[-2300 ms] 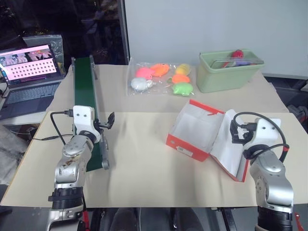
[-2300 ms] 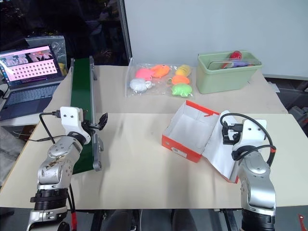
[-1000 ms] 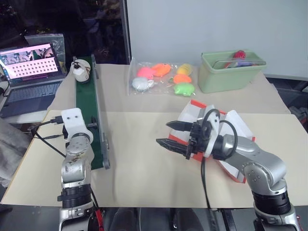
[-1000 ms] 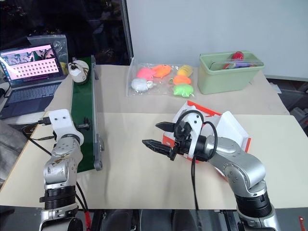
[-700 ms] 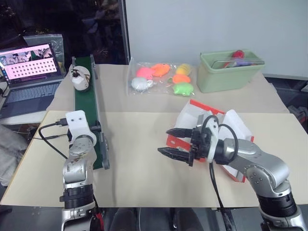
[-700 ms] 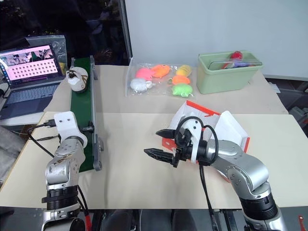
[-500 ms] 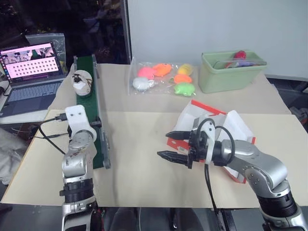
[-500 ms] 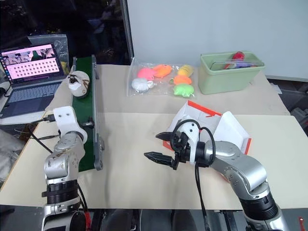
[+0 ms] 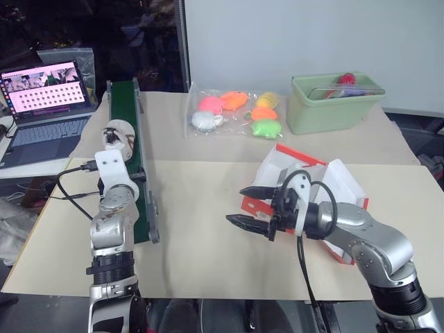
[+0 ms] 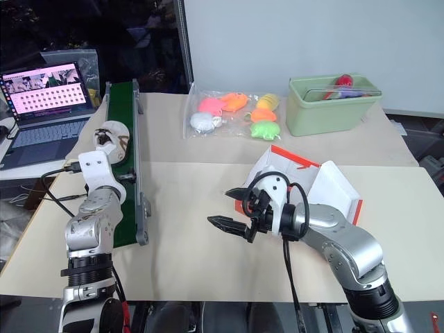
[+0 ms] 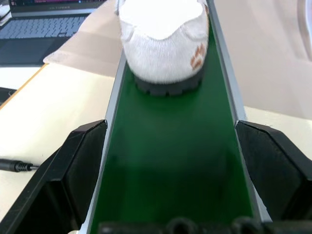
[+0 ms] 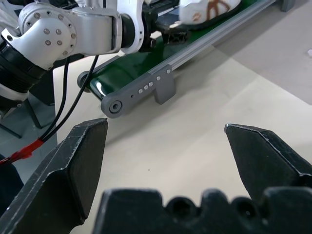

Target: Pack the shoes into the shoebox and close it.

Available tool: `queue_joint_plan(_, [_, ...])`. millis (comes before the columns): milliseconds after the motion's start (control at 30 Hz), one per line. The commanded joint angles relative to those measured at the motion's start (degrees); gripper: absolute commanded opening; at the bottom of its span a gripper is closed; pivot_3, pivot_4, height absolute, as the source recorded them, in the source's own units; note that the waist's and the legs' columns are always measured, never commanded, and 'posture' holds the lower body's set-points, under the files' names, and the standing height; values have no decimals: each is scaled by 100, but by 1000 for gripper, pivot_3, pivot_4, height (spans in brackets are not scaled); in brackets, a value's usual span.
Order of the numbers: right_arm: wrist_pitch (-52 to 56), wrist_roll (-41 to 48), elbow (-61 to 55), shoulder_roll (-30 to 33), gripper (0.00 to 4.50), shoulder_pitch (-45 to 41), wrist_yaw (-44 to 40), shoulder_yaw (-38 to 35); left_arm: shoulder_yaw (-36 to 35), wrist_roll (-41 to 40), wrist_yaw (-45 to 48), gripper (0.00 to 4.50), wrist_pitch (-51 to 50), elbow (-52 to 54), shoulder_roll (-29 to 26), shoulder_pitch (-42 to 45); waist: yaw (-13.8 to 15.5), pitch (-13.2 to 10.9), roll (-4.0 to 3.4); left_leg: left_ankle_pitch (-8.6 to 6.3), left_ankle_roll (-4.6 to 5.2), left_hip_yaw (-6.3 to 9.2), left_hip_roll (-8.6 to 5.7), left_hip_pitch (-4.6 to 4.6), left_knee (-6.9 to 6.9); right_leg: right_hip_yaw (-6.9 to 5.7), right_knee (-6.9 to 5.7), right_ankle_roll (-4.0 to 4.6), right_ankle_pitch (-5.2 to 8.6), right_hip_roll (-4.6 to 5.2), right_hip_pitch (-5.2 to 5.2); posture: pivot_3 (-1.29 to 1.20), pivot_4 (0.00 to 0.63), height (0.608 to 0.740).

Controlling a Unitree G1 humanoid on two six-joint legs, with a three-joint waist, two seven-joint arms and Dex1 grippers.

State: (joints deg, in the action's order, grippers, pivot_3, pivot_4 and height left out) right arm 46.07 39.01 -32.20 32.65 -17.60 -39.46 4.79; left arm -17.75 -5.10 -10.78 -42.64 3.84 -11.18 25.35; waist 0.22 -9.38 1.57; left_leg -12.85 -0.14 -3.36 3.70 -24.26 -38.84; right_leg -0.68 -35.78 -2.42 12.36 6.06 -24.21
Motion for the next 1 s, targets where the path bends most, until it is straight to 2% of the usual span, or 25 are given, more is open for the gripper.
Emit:
queue_joint_plan(33, [-138, 101, -280, -12, 4490, -49, 31, -196, -32, 53, -35, 4500, 54, 69, -45, 28, 1, 0, 0, 0, 0, 0, 0, 0, 0, 0, 0, 0, 0, 0, 0, 0, 150, 729])
queue_joint_plan(300, [-155, 129, -262, -50, 4490, -97, 57, -277, -158, -72, -17, 4500, -38, 157, 99, -86, 9, 1, 0, 0, 0, 0, 0, 3, 0, 0, -1, 0, 0, 0, 2, 0, 150, 729])
queue_joint_plan(333, [-156, 131, -251, -58, 4500, -112, 61, -285, -162, -107, 17, 3981, -41, 179, 111, -89, 10, 1, 0, 0, 0, 0, 0, 3, 0, 0, -2, 0, 0, 0, 2, 0, 150, 729])
queue_joint_plan(367, [-155, 143, -232, -74, 4500, -138, 67, -293, -191, -158, 32, 3830, -79, 178, 133, -72, 12, 1, 0, 0, 0, 0, 0, 4, -1, 0, -4, 0, 0, 0, 2, 0, 150, 729])
queue_joint_plan(467, [-157, 149, -205, -92, 4500, -182, 82, -297, -225, -181, -6, 2771, -239, 177, 141, -19, 20, 1, 0, 0, 0, 0, 0, 6, -4, 1, -8, 0, 0, 0, 4, 0, 150, 729])
queue_joint_plan(633, [-170, 104, -134, -124, 4500, -250, 111, -297, -294, -218, -96, 2771, -243, 231, 144, 146, 28, 1, 0, 2, -3, 1, 0, 11, -5, 1, -14, 1, 0, 0, 6, 0, 150, 729])
queue_joint_plan(733, [-199, 10, 46, -245, 4500, -382, 284, -337, -198, -69, -162, 2771, 128, 361, 63, 266, 26, -1, 3, 3, -4, 1, 0, 9, -7, 1, -15, 2, -1, 0, 4, 0, 150, 729])
queue_joint_plan(867, [125, 392, 608, -898, 4500, -766, 989, -738, 716, 750, 97, 2771, 1584, 833, -481, 334, 19, -12, 22, 3, -5, 0, 1, 1, -5, 1, -12, 3, -2, 0, -4, 0, 150, 729])
queue_joint_plan(1000, [523, 1158, 1161, -1693, 4500, -1076, 1719, -1310, 1380, 879, 699, 2771, 2678, 1111, -637, 229, 50, -11, 21, 4, -7, -3, 2, -9, 0, -1, -6, 5, -4, -1, -3, 0, 150, 729])
